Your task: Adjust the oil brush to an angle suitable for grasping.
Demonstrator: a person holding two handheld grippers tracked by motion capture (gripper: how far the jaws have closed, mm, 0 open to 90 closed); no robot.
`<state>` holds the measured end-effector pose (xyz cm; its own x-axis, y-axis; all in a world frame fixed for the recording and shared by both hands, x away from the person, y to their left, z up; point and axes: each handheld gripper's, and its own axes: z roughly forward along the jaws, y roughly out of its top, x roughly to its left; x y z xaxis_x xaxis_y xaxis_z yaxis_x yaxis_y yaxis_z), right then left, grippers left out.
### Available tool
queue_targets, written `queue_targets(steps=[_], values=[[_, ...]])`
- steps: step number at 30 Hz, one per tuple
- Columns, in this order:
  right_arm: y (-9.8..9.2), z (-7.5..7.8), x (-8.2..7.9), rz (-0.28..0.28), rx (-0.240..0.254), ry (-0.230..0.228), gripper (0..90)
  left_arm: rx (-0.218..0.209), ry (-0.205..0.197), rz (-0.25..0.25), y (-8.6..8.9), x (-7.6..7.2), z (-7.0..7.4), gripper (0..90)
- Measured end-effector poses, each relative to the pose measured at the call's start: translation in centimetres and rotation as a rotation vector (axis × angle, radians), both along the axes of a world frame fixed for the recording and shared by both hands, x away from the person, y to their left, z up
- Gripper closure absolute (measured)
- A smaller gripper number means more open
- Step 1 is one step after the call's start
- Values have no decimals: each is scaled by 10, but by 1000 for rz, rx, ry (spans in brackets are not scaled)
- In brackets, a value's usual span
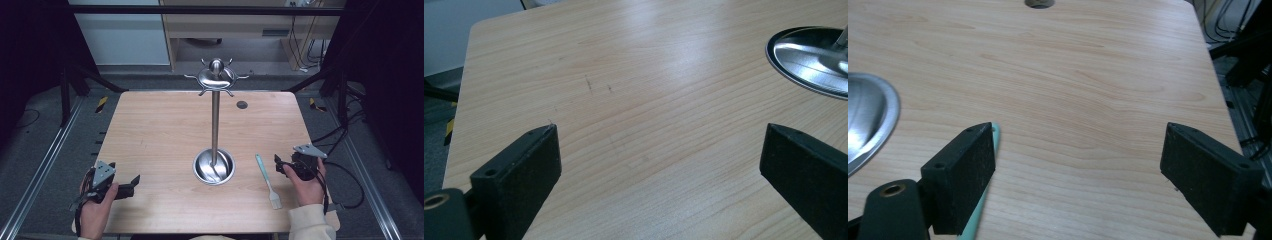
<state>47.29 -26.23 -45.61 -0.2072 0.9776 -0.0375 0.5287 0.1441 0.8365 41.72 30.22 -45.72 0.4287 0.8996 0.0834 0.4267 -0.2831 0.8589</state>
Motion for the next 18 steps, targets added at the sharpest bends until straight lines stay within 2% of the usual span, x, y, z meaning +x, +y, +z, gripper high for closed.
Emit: queue_targets(steps=[6, 10, 11, 12, 13, 14, 15, 16, 17, 18], values=[[15, 0, 2, 67, -29, 4, 173, 12, -4, 12, 0, -1, 0, 27], [33, -1, 2, 141, -69, 19, 285, 23, -4, 12, -1, -1, 1, 27], [33, -1, 2, 141, -69, 19, 285, 23, -4, 12, -1, -1, 1, 27], [40, -1, 2, 178, -85, 19, 336, 25, -2, 10, -1, -1, 1, 27], [42, -1, 1, 189, -84, 24, 373, 29, 0, 9, -1, -1, 0, 28], [42, -1, 1, 189, -84, 24, 373, 29, 0, 9, -1, -1, 0, 29], [47, -2, 1, 227, -103, 24, 465, 32, 3, 6, -1, -1, 0, 29], [47, -2, 1, 227, -103, 24, 465, 32, 3, 6, -1, -1, 0, 29], [51, -3, 2, 266, -126, 44, 580, 34, 5, 5, -1, -2, 0, 30], [52, -4, 3, 279, -131, 49, 624, 41, 8, 5, -1, -3, -1, 30]])
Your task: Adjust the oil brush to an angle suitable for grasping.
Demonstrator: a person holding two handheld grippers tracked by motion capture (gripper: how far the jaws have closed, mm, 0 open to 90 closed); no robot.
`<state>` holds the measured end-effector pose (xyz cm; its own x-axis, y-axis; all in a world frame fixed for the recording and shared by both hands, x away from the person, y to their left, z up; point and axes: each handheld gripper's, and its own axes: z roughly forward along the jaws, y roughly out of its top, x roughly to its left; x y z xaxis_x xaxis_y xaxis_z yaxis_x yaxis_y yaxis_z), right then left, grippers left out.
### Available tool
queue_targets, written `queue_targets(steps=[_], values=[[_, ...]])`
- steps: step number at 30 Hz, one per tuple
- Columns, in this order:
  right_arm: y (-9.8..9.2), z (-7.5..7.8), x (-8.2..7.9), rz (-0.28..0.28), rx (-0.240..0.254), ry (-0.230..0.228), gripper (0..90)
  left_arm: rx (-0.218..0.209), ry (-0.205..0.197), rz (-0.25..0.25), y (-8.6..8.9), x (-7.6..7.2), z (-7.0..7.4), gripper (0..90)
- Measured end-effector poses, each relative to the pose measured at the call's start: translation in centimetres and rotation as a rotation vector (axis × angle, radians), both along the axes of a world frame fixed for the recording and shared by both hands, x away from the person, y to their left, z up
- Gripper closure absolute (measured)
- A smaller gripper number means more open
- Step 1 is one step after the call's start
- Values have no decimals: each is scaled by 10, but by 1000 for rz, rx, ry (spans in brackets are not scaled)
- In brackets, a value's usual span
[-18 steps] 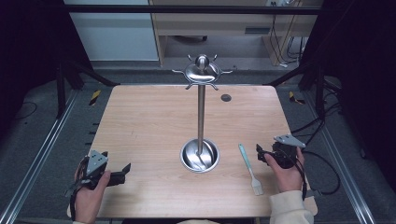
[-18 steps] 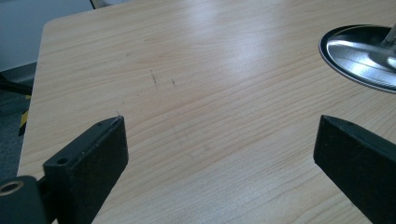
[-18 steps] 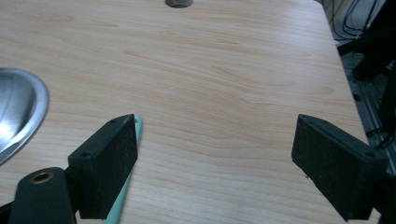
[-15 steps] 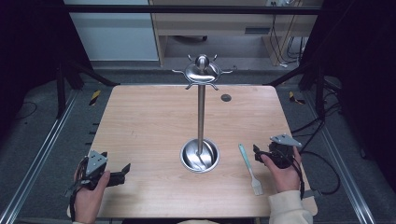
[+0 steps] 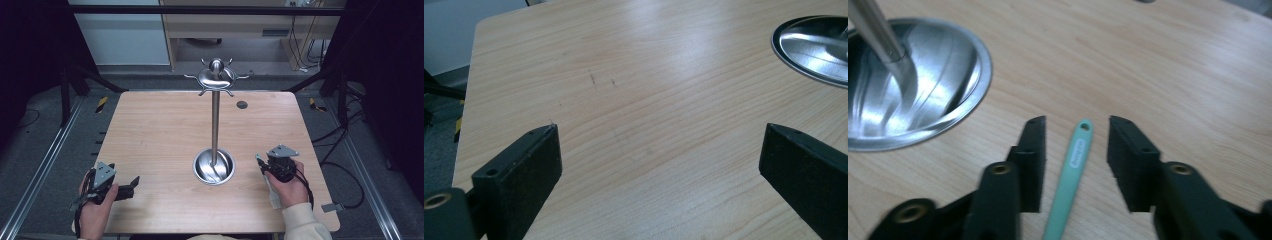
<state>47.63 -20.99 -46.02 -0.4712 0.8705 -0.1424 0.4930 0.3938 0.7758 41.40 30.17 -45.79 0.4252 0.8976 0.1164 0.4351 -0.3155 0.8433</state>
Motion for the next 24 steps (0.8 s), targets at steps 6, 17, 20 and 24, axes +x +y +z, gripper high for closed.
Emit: queue_targets(steps=[6, 17, 20, 24], values=[[13, -12, 11, 44, -53, 106, 842, 13, 5, 10, 1, -6, 0, 30], [17, -21, 18, 42, -65, 187, 900, 20, 7, 10, 1, -7, -1, 32], [16, -23, 18, 34, -69, 206, 900, 22, 6, 8, 0, -7, -1, 32], [14, -26, 19, 25, -70, 223, 900, 22, 4, 8, 0, -7, -1, 32]])
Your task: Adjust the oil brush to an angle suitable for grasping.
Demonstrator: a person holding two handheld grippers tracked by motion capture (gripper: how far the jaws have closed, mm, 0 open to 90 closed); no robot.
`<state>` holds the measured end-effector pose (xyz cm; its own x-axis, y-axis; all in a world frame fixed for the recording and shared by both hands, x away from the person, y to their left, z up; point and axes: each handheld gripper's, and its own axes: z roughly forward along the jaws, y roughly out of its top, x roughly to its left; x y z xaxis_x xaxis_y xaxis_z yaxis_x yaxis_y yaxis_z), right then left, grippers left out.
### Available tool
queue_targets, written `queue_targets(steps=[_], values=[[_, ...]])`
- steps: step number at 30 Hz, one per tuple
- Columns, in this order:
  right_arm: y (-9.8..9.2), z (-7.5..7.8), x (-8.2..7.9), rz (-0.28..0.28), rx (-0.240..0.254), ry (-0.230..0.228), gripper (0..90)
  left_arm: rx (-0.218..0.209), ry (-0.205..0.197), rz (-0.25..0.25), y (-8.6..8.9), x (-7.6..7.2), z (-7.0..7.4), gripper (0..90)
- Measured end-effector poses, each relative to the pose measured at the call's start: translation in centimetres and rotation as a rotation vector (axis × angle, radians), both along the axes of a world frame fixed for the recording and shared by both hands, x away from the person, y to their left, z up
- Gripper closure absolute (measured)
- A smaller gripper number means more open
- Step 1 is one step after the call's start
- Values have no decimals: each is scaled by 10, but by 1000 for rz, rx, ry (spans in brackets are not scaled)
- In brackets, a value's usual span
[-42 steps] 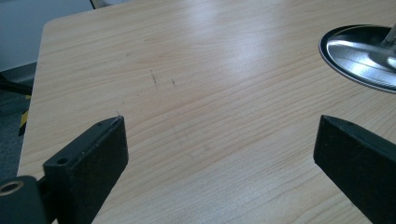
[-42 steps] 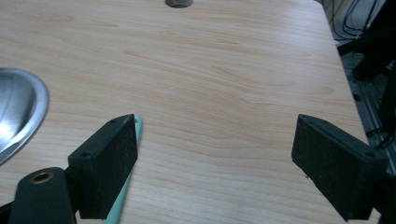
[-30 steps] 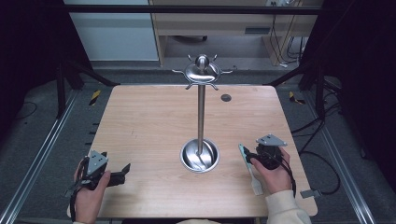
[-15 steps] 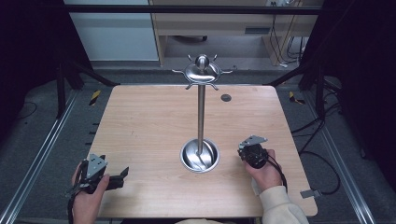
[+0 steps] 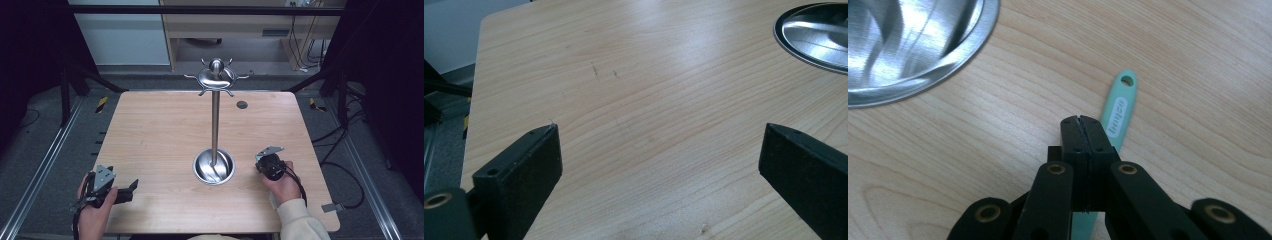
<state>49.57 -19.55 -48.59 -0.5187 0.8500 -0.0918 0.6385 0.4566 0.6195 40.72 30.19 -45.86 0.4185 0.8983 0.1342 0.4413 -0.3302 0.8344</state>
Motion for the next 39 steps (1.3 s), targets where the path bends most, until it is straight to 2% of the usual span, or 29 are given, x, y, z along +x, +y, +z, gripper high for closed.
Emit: queue_targets(steps=[6, 8, 11, 12, 14, 16, 19, 21, 24, 26, 27, 28, 30, 33, 35, 37, 39], values=[[-2, -1, 1, -6, 8, 7, 900, 6, -1, -2, 0, 0, 0, 32], [-4, 1, 1, -36, -6, 9, 900, 7, -3, -1, 0, 0, 0, 32], [-6, 1, 2, -62, 0, 13, 900, 7, -4, -1, -1, 0, 0, 32], [-9, 2, 3, -83, 14, 18, 900, 10, -3, -3, -1, 0, 0, 32], [-10, 2, 2, -84, 17, 23, 900, 8, -1, -4, -1, 0, 0, 32], [-11, 5, 0, -81, 43, 25, 883, 9, 0, -6, -2, 0, 0, 32], [-17, 16, -4, -116, 99, 34, 810, 10, 4, -10, -2, 0, -1, 31], [-22, 23, -8, -150, 114, 33, 753, 11, 6, -13, -2, 1, -1, 31], [-27, 30, -11, -187, 105, 63, 675, 15, 13, -17, -3, 1, -1, 30], [-29, 29, -12, -190, 106, 101, 631, 16, 14, -17, -3, 1, -1, 30], [-29, 29, -12, -190, 106, 101, 631, 16, 15, -17, -4, 1, -2, 30], [-31, 27, -11, -192, 105, 150, 617, 17, 16, -17, -4, 1, -2, 30], [-31, 27, -11, -191, 100, 179, 601, 13, 14, -18, -4, 1, -1, 28], [-31, 30, -12, -194, 105, 191, 579, 16, 19, -17, -4, 1, -2, 28], [-32, 33, -13, -184, 106, 184, 571, 31, 17, -16, -5, 0, -1, 28], [-31, 37, -15, -181, 98, 181, 560, 64, -8, -5, -8, -4, 4, 28], [-32, 39, -16, -179, 94, 185, 552, 65, -20, -2, -8, -6, 6, 28]])
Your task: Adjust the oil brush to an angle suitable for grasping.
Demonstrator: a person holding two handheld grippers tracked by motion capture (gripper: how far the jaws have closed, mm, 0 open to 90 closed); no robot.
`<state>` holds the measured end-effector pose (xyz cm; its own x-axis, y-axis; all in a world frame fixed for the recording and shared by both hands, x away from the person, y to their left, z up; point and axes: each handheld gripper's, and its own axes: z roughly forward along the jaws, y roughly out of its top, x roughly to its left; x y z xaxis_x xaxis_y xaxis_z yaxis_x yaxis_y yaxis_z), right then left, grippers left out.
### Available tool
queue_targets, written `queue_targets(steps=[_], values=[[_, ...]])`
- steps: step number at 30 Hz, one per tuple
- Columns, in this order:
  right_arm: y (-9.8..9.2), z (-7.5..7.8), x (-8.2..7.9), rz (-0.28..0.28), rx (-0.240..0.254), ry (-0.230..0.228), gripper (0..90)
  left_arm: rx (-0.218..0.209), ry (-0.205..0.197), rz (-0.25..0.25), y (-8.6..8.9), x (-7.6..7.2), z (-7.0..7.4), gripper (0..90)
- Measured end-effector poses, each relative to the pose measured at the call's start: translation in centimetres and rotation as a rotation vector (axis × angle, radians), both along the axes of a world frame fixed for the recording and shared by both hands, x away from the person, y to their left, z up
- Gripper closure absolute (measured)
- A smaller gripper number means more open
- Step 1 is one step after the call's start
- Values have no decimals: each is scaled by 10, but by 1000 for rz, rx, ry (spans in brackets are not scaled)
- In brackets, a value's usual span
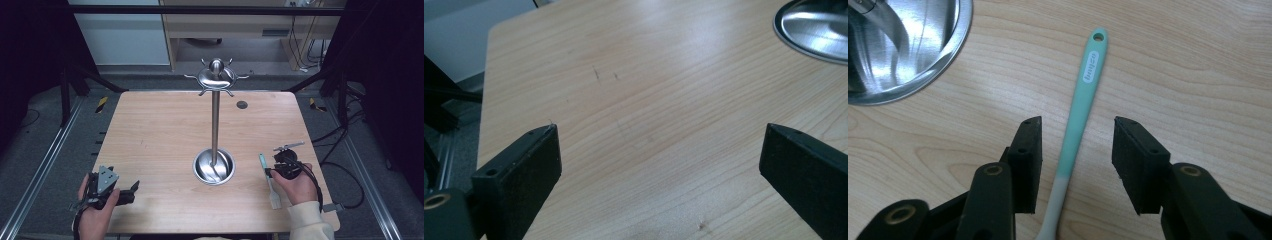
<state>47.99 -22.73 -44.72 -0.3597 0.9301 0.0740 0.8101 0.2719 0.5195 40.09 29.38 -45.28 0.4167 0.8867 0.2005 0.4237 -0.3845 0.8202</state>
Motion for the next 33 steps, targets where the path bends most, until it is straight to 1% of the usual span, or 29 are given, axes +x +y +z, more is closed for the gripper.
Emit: queue_targets(steps=[1, 2, 3, 4, 5, 6, 7, 8, 9, 10, 11, 12, 13, 14, 15, 16, 18, 20, 21, 22, 23, 24, 25, 26, 28, 29, 31, 32, 33], values=[[0, 0, 0, 0, 0, 0, 552, -9, -7, 5, 0, -2, 2, 28], [0, 1, -2, 3, -1, 6, 548, -34, -17, 7, 0, -6, 4, 28], [-1, 1, -2, -1, 1, 14, 544, -34, -17, 7, 0, -6, 4, 28], [-1, 2, -3, -10, 8, 17, 542, -43, -17, 15, 0, -7, 5, 28], [-1, 2, -4, -12, 1, 21, 539, -41, -16, 19, 0, -7, 5, 28], [0, 2, -5, -6, -3, 35, 539, -35, -19, 20, 0, -8, 7, 28], [0, 3, -6, -5, 1, 35, 541, -35, -19, 20, 0, -8, 7, 28], [0, 6, -7, -12, 4, 43, 550, -36, -28, 19, 0, -9, 8, 27], [0, 8, -8, -8, -3, 43, 556, -39, -42, 14, -1, -11, 10, 26], [0, 8, -8, -8, -3, 43, 556, -39, -48, 5, -1, -12, 11, 26], [3, 11, -9, -13, -32, 65, 558, -39, -52, 0, -2, -13, 12, 26], [5, 12, -9, -10, -45, 75, 561, -41, -54, -3, -2, -14, 12, 26], [5, 12, -9, -10, -45, 75, 561, -46, -59, -7, -2, -14, 12, 26], [7, 13, -9, -11, -51, 86, 567, -58, -63, -13, -2, -15, 12, 26], [14, 12, -9, -5, -72, 109, 580, -74, -63, -27, -2, -14, 12, 26], [16, 12, -8, -11, -75, 113, 584, -83, -64, -48, -4, -14, 11, 26], [21, 11, -8, -14, -102, 114, 592, -71, -67, -71, -6, -14, 11, 26], [23, 9, -7, -22, -117, 127, 597, -70, -75, -61, -6, -14, 11, 25], [23, 8, -6, -30, -120, 136, 602, -70, -75, -61, -6, -14, 11, 25], [23, 7, -5, -34, -127, 146, 610, -79, -70, -52, -3, -11, 10, 25], [23, 7, -5, -34, -127, 146, 610, -79, -70, -52, -3, -11, 10, 25], [19, 3, -1, -53, -121, 167, 617, -73, -60, -37, -2, -10, 9, 25], [19, 3, -1, -53, -121, 167, 617, -73, -60, -37, -2, -10, 9, 25], [17, -1, 3, -56, -116, 186, 630, -93, -53, -20, 0, -9, 7, 25], [16, -5, 7, -47, -111, 195, 637, -101, -51, -18, 1, -8, 8, 25], [15, -6, 9, -46, -105, 203, 640, -102, -52, -15, 1, -7, 7, 25], [13, -10, 12, -46, -115, 217, 649, -87, -46, -15, -1, -5, 6, 25], [13, -10, 12, -46, -115, 217, 649, -87, -42, -17, -1, -4, 6, 25], [13, -12, 13, -45, -123, 227, 661, -86, -46, -22, -2, -4, 6, 25]])
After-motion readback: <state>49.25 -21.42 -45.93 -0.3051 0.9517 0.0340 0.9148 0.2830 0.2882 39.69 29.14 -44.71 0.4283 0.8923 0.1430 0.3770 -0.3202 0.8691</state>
